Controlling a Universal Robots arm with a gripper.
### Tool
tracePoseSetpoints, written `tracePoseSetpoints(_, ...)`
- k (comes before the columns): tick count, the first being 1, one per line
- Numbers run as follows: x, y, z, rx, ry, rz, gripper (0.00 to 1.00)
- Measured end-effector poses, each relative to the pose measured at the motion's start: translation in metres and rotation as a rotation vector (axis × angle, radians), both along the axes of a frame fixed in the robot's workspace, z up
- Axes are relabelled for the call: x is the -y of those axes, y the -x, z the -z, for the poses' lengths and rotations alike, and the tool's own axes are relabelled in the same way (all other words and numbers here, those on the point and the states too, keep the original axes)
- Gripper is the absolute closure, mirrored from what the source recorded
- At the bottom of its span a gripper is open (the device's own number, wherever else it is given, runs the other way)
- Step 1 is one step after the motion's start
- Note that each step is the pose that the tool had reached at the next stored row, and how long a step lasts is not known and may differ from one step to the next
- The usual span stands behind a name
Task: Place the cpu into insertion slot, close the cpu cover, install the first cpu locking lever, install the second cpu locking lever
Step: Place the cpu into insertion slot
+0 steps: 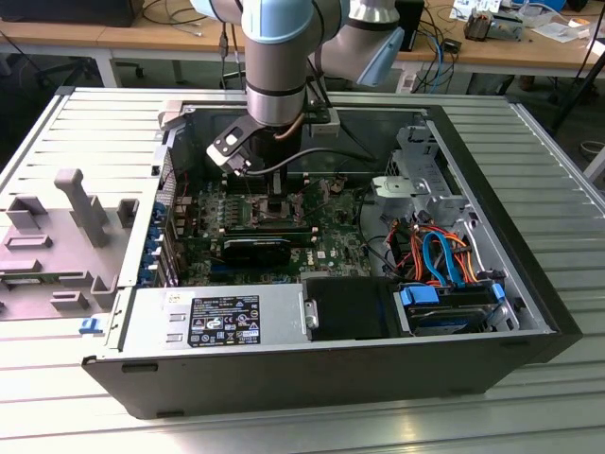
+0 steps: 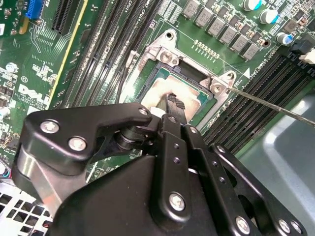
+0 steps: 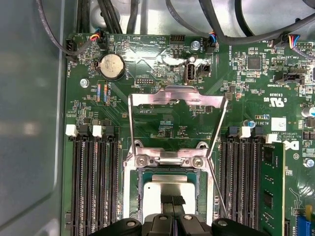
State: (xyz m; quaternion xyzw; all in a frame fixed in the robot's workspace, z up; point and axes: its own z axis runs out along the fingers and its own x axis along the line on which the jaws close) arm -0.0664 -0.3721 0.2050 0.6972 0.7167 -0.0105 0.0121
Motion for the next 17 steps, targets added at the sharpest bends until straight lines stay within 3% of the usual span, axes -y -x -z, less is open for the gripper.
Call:
tracePoseSetpoints(8,0.0000,-0.001,-0.0093,-0.0005,-0.0001,-0.002,0.89)
tracePoseSetpoints(12,0.0000,-0.005,-0.0110,-0.0023,0.0002,-0.062,0.89)
tracePoseSetpoints(17,0.0000,-0.005,-0.0300,-0.0023,0.0003,-0.062,0.89)
